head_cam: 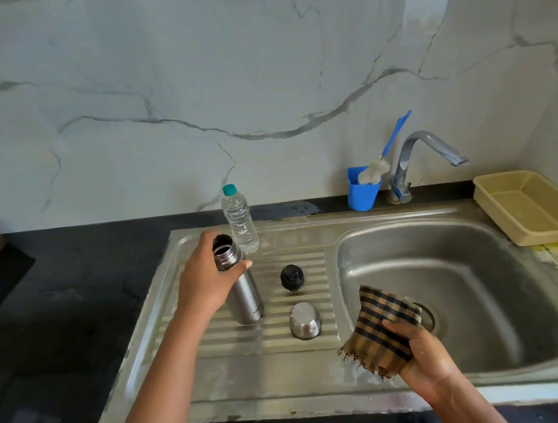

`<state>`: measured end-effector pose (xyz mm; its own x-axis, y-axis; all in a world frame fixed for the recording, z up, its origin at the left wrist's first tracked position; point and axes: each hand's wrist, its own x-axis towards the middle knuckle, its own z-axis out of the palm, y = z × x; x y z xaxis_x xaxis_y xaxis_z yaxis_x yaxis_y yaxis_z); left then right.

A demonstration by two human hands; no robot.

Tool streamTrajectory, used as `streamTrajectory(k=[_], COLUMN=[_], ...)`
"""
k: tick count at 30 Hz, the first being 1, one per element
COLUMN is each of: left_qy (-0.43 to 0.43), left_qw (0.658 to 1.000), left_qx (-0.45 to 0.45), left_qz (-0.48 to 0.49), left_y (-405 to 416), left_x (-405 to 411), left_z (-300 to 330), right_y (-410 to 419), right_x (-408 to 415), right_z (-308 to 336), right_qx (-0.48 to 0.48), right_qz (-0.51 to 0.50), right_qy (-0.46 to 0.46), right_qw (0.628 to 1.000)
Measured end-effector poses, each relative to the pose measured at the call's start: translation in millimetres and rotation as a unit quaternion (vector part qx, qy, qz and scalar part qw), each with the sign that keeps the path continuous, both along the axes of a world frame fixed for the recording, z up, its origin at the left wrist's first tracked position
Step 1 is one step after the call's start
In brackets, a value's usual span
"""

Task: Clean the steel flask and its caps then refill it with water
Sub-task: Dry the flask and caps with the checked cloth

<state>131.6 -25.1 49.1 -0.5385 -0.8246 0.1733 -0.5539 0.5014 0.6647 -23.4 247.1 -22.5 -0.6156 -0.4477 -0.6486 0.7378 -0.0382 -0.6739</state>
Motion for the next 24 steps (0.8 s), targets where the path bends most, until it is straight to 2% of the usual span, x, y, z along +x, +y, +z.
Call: streamTrajectory(k=[4, 7, 10, 14, 16, 18, 21, 24], left_qy=[0.089, 0.207, 0.35, 0.448, 0.466, 0.459, 0.42, 0.369], left_qw=[0.995, 0.972, 0.925, 0.833, 0.786, 0.77, 0.785, 0.809], left_qx=[-0.005, 0.028, 0.117, 0.313, 0.396, 0.437, 0.456, 0.457], left_qz=[0.052, 0.104, 0.093, 0.082, 0.087, 0.077, 0.014, -0.029], left_y=[7, 8, 9, 18, 28, 41, 62, 82], left_x=[13, 18, 11, -13, -29, -47, -72, -92], left_z=[10, 27, 40, 38, 28, 17, 3, -12], right_y=[0, 0, 0, 1, 6, 12, 19, 20], right_x=[3, 2, 1, -5, -8, -16, -31, -45], right_z=[2, 3, 7, 16, 23, 27, 27, 37], right_qx=[-0.016, -0.015, -0.008, -0.001, 0.009, 0.029, 0.06, 0.069], right_qz=[0.013, 0.014, 0.005, -0.036, -0.058, -0.075, -0.095, -0.099], right_qy=[0.009, 0.024, 0.048, 0.082, 0.106, 0.135, 0.174, 0.26], right_qw=[1.0, 0.999, 0.999, 0.996, 0.993, 0.988, 0.978, 0.958])
